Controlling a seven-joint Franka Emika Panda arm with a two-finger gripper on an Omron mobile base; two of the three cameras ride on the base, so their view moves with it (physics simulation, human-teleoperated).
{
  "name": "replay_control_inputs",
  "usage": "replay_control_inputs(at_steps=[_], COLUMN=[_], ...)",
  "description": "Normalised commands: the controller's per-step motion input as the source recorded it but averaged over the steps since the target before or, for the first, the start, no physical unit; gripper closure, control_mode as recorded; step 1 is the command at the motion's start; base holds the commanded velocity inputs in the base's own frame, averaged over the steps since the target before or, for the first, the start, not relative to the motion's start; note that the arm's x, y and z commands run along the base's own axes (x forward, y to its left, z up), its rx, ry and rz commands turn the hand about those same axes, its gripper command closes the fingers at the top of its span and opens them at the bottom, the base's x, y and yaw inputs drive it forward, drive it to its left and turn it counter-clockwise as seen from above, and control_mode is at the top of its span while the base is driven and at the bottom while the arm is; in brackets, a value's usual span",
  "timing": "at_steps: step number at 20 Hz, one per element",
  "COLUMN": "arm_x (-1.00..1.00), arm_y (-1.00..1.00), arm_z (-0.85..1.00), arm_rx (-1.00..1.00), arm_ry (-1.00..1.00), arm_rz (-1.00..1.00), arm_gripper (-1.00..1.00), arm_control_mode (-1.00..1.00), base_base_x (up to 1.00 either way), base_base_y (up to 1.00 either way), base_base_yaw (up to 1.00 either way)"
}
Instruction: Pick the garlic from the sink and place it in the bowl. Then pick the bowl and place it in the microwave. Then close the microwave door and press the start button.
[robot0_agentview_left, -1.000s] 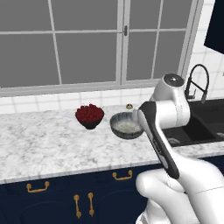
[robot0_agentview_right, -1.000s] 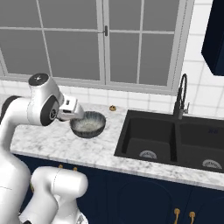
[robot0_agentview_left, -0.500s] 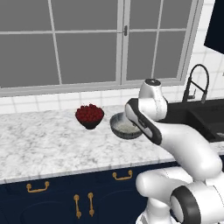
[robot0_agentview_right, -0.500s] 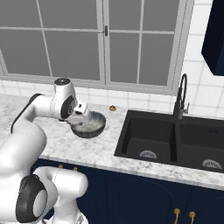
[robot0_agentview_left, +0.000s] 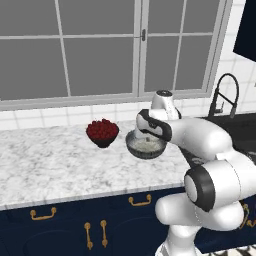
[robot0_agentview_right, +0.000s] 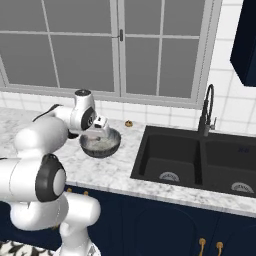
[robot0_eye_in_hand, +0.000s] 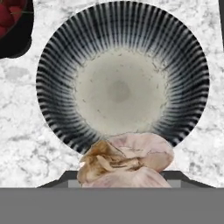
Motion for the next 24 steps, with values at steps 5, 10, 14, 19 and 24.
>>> replay_control_inputs(at_steps=[5,10,14,19,24], arm_x=[0.5,0.21,0.31,0.27,0.33], arm_y=[0.0,0.0,0.0,0.0,0.0], arm_z=[-0.41,-0.52,-0.38,-0.21,-0.23], arm_rx=[0.0,0.0,0.0,0.0,0.0], arm_ry=[0.0,0.02,0.0,0.0,0.0], arm_rz=[0.0,0.0,0.0,0.0,0.0], arm_gripper=[1.0,1.0,1.0,-1.0,-1.0], arm_control_mode=[-1.0,-1.0,-1.0,-1.0,-1.0], base_base_x=[0.0,0.0,0.0,0.0,0.0], base_base_y=[0.0,0.0,0.0,0.0,0.0], base_base_yaw=[0.0,0.0,0.0,0.0,0.0])
